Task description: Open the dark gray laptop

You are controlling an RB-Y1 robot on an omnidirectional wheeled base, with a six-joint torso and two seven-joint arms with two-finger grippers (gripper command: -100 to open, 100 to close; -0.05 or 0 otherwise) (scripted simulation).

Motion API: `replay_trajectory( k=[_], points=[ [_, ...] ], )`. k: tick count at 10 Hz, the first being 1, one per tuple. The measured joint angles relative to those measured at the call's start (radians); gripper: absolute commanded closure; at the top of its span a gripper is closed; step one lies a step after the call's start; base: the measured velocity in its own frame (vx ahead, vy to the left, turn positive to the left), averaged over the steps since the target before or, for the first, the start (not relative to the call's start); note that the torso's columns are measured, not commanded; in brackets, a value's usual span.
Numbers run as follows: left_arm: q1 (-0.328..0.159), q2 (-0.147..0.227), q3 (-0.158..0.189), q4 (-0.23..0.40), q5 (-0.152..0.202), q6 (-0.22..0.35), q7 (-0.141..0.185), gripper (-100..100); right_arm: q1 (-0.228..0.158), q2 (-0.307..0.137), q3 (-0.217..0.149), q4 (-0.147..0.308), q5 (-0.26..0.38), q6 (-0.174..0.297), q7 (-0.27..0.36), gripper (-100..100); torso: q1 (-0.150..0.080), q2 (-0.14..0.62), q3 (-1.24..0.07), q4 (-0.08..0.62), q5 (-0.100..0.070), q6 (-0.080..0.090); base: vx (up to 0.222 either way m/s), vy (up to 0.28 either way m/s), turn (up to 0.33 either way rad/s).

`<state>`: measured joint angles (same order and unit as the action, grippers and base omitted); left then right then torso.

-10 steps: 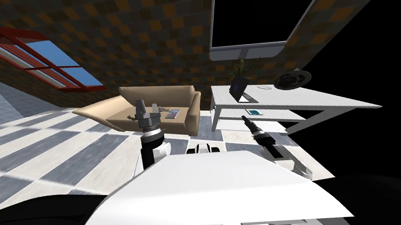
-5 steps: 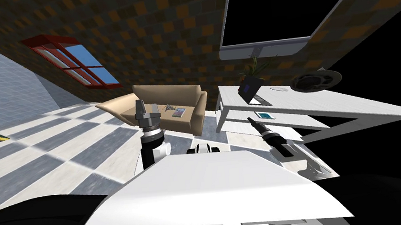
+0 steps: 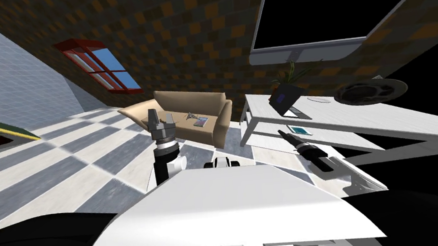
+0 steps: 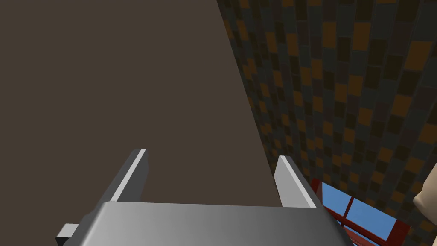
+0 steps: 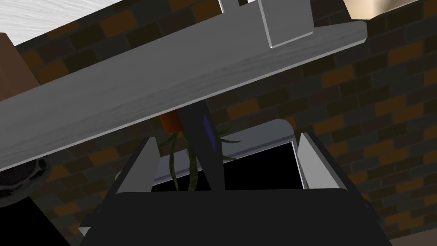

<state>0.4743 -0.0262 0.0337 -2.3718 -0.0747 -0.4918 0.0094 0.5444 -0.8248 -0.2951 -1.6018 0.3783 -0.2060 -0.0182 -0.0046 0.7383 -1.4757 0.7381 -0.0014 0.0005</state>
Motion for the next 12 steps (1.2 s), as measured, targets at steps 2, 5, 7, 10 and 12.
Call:
replay_trajectory(
  k=[2,5,7,10,12],
  points=[
    [0.000,0.000,0.000,0.000,0.000,0.000,0.000,0,-0.007,-0.053,-0.007,0.047,0.018,0.027,-0.004,-100,0.004,-0.001,0.000,0.000,0.001,0.000,0.020,0.052,0.134],
    [0.000,0.000,0.000,0.000,0.000,0.000,0.000,0,0.012,-0.138,-0.041,0.116,0.058,0.069,0.003,-100,0.005,0.000,0.000,0.000,0.002,0.000,0.024,0.070,0.122],
    [0.000,0.000,0.000,0.000,0.000,0.000,0.000,0,0.005,-0.166,-0.044,0.162,0.075,0.081,0.010,-100,0.003,0.001,0.001,0.000,0.001,-0.001,0.005,0.039,0.147],
    [0.000,0.000,0.000,0.000,0.000,0.000,0.000,0,0.015,-0.244,-0.070,0.240,0.108,0.119,0.014,-100,0.006,-0.002,-0.001,-0.001,0.002,-0.001,0.029,0.052,0.165],
    [0.000,0.000,0.000,0.000,0.000,0.000,0.000,0,-0.002,-0.277,-0.076,0.307,0.136,0.138,0.029,-100,0.004,0.000,0.000,0.000,0.001,-0.001,0.013,0.042,0.110]
  ],
)
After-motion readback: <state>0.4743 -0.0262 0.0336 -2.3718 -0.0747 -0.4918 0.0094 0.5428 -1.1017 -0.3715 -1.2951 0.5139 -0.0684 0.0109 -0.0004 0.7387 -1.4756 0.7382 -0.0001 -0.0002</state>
